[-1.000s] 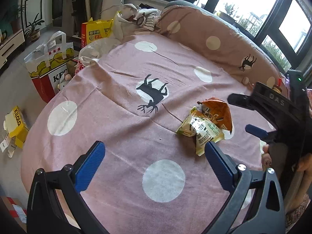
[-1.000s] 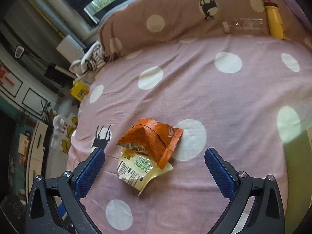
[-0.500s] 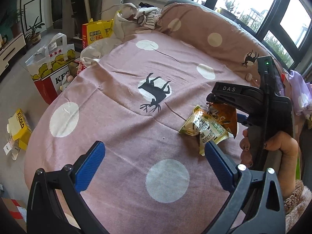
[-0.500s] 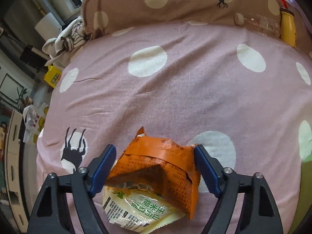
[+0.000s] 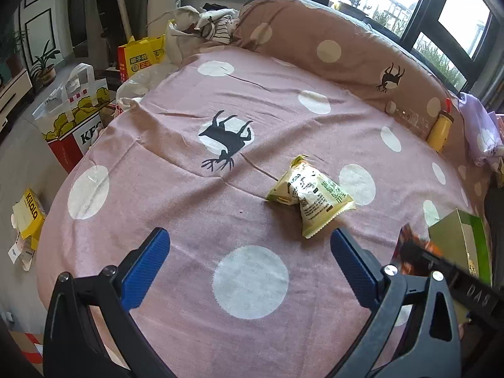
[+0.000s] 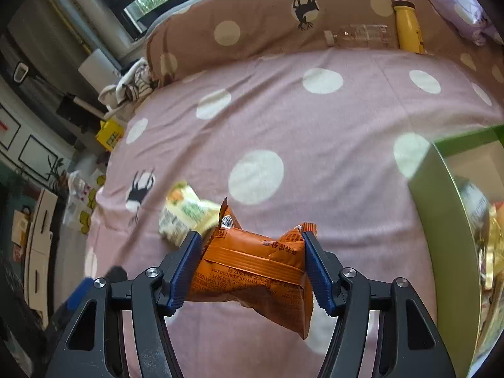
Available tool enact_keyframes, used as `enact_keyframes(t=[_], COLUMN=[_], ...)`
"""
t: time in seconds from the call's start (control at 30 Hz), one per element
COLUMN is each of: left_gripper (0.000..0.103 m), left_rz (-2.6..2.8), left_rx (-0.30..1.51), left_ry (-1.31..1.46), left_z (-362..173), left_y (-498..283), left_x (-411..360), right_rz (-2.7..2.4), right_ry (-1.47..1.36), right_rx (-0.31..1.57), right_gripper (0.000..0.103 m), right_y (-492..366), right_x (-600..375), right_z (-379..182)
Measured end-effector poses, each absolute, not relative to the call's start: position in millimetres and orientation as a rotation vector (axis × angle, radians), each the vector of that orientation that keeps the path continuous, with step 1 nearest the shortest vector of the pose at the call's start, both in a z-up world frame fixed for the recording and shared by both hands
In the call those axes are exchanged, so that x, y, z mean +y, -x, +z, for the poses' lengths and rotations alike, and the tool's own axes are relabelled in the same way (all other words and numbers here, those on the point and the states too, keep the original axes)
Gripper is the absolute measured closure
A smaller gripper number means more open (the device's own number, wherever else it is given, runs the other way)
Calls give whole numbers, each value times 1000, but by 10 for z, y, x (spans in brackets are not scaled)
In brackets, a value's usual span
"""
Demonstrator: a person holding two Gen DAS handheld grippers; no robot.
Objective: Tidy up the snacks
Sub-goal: 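Grasp the orange chip bag with the right gripper and lift, then carry the orange bag into the green box and open the right gripper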
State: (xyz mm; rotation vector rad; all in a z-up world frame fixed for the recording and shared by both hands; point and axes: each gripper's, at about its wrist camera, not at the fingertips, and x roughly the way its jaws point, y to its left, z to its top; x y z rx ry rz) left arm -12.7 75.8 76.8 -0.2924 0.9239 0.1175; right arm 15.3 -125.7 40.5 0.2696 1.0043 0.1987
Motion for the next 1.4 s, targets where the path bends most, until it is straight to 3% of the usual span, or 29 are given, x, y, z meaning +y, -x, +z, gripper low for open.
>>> enact_keyframes(t=[0.2,0.27,0.43,0.83,0.97,1.03,1.07,1.1,1.27,1.4], left_gripper=[1,1,1,3,12,17,29,32,38,38], left_rz=[73,64,-28,-318,-349,-366,-382,-387,-397,-432], left_rx=[929,928,912,1026,1093,1117,1126,1139,1102,1010], left_ry=[235,225,190,150,190,194,202,199,185,194], left_z=[746,742,757,546,448,408,391,371,431,646], left_y=[138,143,174,175,146,149,142,136,172,233], left_x=[577,520,292,-326,-343,-371,-390,-416,-458,-521], right_rz=[191,169,177,284,308,340,366,383,387,389], right_ry=[-295,-315,-463,-647,-680,-696,-689,-678,-653,-624], right_rx=[1038,1023,956,1051,1105,1123,1137,1146,1147,1063], right_gripper=[33,25,17,17,17,17,18,20,36,37], right_y=[6,25,162,93,38,14,1,-8,-2,84], right_x=[-1372,-1441,-1732,-1802,-1762,-1737,-1710,-1679,-1612,-1647], right_z=[144,210,359,136,6,-44,-65,-74,-80,123])
